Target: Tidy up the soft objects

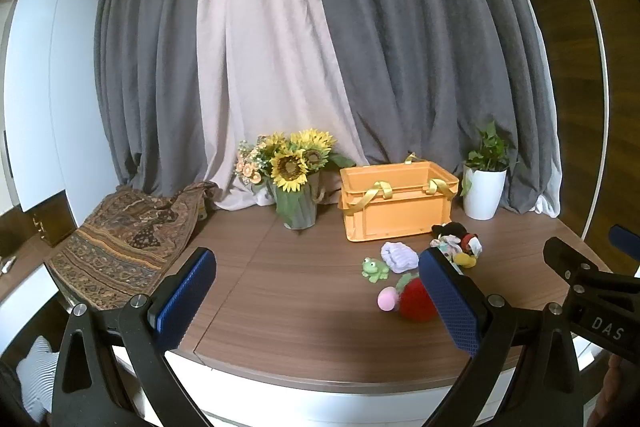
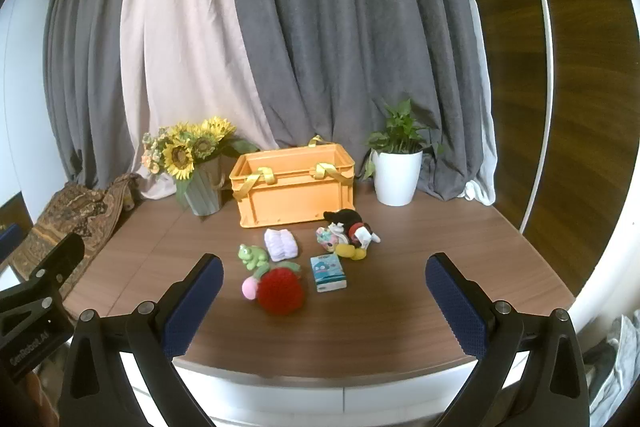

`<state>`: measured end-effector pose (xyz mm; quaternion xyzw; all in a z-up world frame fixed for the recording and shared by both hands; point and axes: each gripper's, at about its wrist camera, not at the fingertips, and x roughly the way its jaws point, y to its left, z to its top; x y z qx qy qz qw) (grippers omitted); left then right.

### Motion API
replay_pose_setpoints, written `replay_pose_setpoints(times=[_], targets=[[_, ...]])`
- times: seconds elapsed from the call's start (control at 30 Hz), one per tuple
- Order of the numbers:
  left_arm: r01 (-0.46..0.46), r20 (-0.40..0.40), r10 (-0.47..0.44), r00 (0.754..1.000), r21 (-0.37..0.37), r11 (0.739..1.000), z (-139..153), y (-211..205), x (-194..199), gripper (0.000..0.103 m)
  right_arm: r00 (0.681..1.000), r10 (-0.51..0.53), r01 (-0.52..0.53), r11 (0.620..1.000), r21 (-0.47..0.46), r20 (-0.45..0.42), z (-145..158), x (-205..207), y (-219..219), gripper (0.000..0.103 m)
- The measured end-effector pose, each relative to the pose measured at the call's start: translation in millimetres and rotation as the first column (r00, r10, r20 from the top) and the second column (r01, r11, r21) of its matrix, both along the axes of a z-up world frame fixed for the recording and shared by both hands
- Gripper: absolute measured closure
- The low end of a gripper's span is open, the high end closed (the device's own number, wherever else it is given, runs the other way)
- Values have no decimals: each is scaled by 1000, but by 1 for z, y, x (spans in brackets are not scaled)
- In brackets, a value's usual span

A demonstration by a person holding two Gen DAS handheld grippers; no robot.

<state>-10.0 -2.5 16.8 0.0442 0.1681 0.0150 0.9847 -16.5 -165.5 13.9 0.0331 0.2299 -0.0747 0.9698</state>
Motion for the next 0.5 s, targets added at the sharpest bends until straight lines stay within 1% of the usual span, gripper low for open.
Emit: replay_pose_setpoints(times=[0.5], targets=[[9,1,-9,1000,-5,1000,1,-4,2,0,1000,-4,4,1000,9,1,0,1,-1,0]])
